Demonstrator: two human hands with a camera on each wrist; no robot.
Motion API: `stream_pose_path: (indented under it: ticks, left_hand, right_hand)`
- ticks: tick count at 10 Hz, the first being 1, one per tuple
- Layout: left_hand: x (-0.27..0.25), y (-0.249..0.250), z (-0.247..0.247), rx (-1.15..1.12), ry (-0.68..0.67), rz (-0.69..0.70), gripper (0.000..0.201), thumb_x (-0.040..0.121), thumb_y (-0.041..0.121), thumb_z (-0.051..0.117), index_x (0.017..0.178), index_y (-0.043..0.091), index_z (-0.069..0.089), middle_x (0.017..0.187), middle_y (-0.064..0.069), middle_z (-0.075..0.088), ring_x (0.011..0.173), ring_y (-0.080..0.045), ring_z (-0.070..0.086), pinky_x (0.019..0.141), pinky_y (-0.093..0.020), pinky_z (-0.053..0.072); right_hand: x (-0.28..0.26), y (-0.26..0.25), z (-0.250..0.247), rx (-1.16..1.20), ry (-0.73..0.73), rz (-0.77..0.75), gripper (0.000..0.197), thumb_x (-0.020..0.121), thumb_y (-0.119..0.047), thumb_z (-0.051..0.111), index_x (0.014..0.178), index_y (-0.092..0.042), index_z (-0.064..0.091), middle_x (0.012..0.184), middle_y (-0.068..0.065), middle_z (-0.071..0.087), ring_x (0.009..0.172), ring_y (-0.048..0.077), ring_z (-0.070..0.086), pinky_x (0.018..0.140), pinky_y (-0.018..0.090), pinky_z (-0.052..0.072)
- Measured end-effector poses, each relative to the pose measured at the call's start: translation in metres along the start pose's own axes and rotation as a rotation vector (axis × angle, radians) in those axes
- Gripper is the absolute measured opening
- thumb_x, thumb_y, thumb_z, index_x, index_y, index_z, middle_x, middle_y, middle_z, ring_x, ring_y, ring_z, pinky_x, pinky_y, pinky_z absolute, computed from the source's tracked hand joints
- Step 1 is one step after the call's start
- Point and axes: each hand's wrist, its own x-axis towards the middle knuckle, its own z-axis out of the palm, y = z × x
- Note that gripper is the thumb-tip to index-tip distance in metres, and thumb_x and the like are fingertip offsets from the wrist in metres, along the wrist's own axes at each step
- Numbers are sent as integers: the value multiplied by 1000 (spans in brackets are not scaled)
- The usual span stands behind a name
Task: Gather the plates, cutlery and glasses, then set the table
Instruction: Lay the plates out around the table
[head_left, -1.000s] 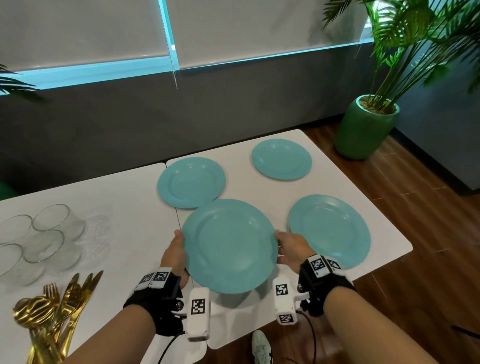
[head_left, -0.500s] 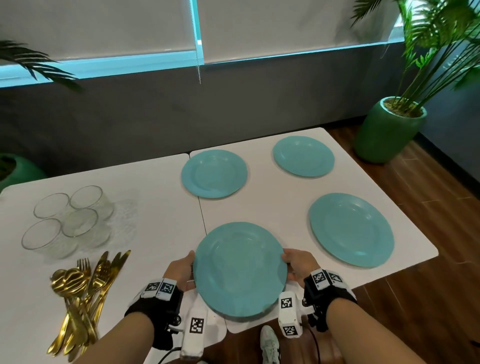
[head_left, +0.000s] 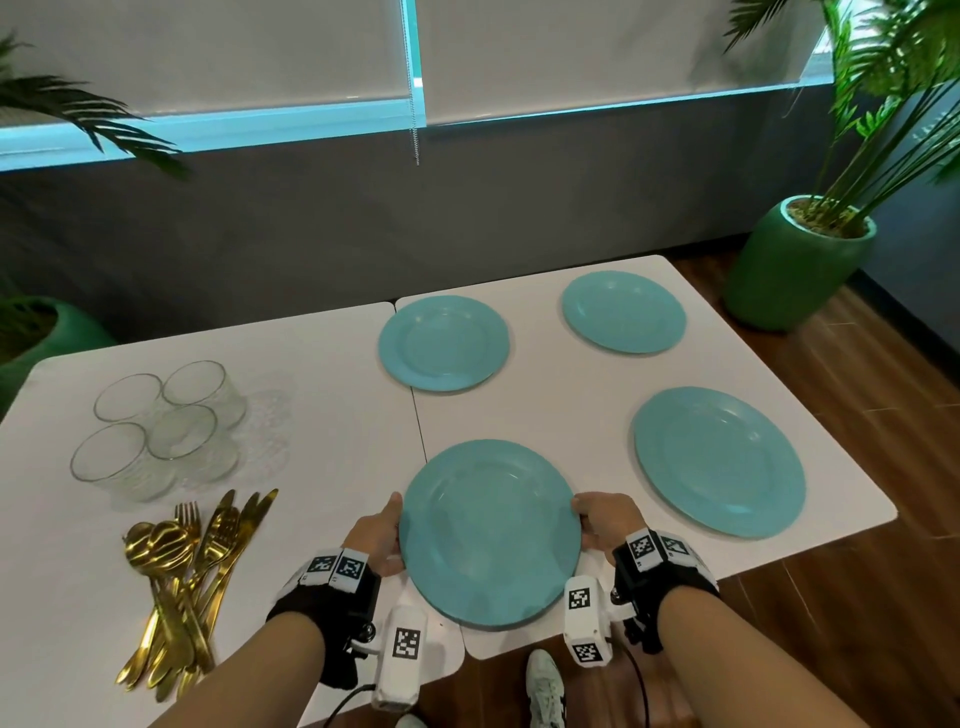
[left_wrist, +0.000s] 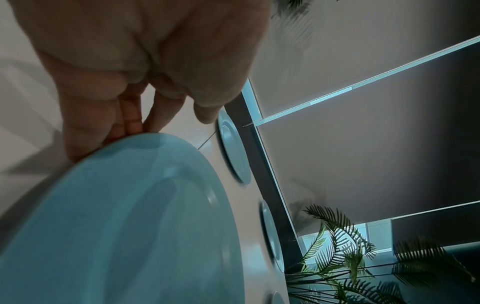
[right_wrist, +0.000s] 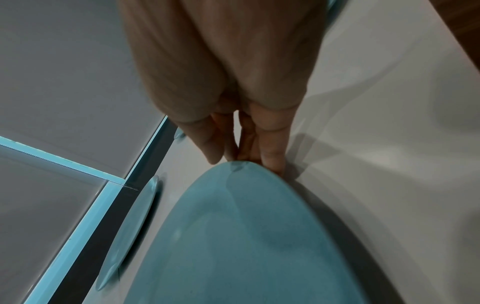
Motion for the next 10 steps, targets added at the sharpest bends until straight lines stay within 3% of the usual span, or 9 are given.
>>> stream_pose_path:
  ticks: [1, 2, 3, 4, 6, 7, 8, 9, 10]
  left_hand:
    - [0, -1, 1, 0, -7, 7, 56, 97, 43, 41, 118, -6, 57, 116, -22, 63, 96, -33, 59, 82, -41, 51]
    - [3, 0, 2, 2, -23, 14, 58, 96, 45, 41, 119, -5, 56, 111, -19, 63, 96, -33, 60, 82, -40, 53]
    - [5, 2, 3, -1, -18, 13, 57, 95, 46, 42, 117, -5, 58, 109, -19, 63, 98, -33, 60, 81, -38, 51]
    - [7, 1, 4, 1, -23, 17, 55, 95, 45, 42, 116, -4, 58, 110, -18, 62, 98, -32, 58, 83, -39, 50]
    - [11, 1, 4, 8, 0, 24, 57, 94, 47, 44, 116, -4, 59, 110, -18, 63, 95, -31, 57, 78, -36, 50]
    - [12, 2, 5, 18, -2, 26, 57, 95, 46, 42, 115, -5, 57, 106, -17, 62, 91, -30, 57, 73, -35, 48]
    - [12, 4, 5, 14, -7, 35, 58, 96, 47, 39, 115, -5, 57, 105, -17, 61, 83, -27, 57, 64, -30, 46]
    - [15, 3, 5, 14, -14, 31, 59, 96, 47, 39, 117, -5, 56, 107, -17, 61, 91, -30, 57, 72, -33, 48]
    - [14, 3, 6, 1, -11, 31, 59, 96, 47, 39, 119, -5, 55, 104, -16, 62, 91, -30, 57, 81, -35, 47]
  right_hand:
    - [6, 2, 3, 83, 53, -9, 31, 89, -7, 56, 118, 3, 61, 84, 0, 63, 64, 7, 70, 87, 38, 57]
    - [-14, -9, -1, -270, 23, -78, 33, 92, -15, 51, 122, -4, 59, 116, 5, 64, 100, 12, 67, 93, 28, 50]
    - [-15, -12, -3, -535, 19, -214, 32, 93, -19, 49, 123, -11, 57, 129, 6, 59, 118, 21, 56, 94, 26, 44]
    - [-16, -14, -1, -536, 86, -152, 31, 93, -18, 50, 122, -9, 57, 126, 8, 60, 116, 24, 57, 93, 27, 44]
    - [-16, -13, 0, -569, 60, -141, 35, 95, -22, 49, 127, -11, 55, 131, 7, 57, 121, 21, 54, 95, 28, 43]
    - [-12, -16, -6, -452, -27, -74, 31, 93, -17, 53, 121, -6, 58, 119, 5, 66, 111, 17, 61, 96, 27, 46]
    - [-15, -18, -4, -22, -19, 38, 21, 89, -4, 55, 107, 5, 64, 57, -6, 71, 57, 6, 69, 79, 32, 58]
    - [-12, -14, -7, -74, -36, 11, 28, 89, -2, 55, 113, 11, 60, 45, -8, 66, 46, 5, 66, 62, 25, 58]
    - [-13, -16, -8, -64, -18, 22, 22, 88, -2, 56, 107, 9, 63, 49, -6, 68, 50, 6, 67, 70, 31, 59]
